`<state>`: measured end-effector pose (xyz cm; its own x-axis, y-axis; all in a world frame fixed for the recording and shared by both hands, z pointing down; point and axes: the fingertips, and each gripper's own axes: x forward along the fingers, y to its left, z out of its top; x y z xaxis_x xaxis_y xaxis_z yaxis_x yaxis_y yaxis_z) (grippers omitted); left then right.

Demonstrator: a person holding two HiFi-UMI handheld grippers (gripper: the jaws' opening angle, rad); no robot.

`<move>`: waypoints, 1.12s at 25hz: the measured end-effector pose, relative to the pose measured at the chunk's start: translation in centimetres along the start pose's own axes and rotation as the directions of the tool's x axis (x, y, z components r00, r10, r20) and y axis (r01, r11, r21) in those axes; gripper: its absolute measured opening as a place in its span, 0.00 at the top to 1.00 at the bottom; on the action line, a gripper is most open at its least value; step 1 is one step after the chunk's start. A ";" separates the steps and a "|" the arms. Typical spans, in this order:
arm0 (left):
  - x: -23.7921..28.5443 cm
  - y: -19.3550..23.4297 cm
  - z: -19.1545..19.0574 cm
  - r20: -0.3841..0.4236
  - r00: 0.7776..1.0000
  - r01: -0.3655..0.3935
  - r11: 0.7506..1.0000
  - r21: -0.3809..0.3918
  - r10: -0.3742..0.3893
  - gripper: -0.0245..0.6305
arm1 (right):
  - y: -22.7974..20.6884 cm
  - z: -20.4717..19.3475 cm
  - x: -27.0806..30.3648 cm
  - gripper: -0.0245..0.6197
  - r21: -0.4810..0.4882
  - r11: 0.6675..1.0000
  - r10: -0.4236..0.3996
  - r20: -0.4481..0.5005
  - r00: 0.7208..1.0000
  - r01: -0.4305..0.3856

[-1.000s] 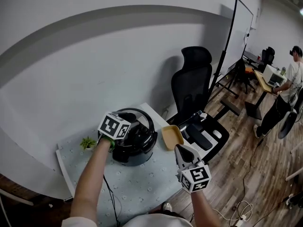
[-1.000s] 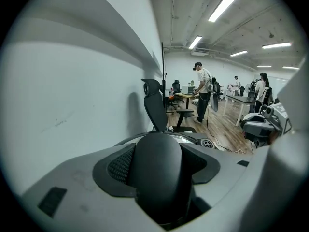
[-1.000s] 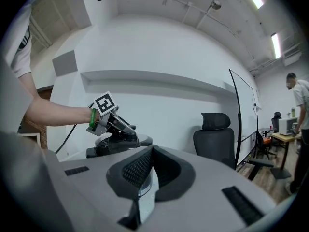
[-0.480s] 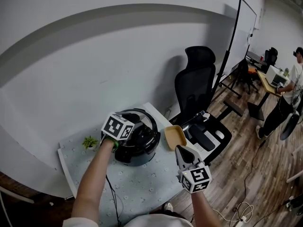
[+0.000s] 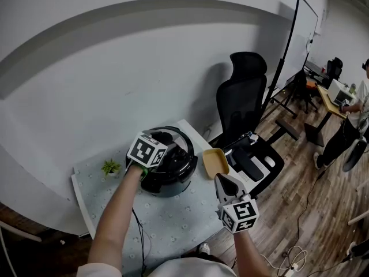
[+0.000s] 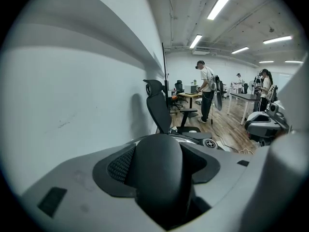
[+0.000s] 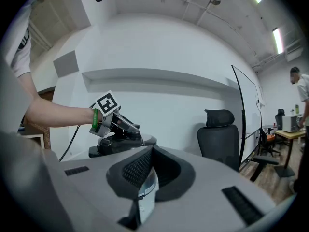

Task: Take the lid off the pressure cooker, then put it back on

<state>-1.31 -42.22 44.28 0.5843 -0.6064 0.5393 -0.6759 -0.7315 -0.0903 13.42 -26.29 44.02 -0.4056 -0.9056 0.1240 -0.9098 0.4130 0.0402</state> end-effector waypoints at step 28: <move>-0.1 0.1 -0.1 0.004 0.997 -0.078 0.996 -0.031 0.078 0.54 | -1.2 0.1 0.4 0.96 0.006 0.999 0.034 0.015 0.999 -0.034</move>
<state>-1.48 -42.17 44.29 0.5312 -0.6630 0.5275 -0.7331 -0.6718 -0.1060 14.34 -27.15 43.92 -0.4377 -0.8923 0.1106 -0.8959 0.4432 0.0301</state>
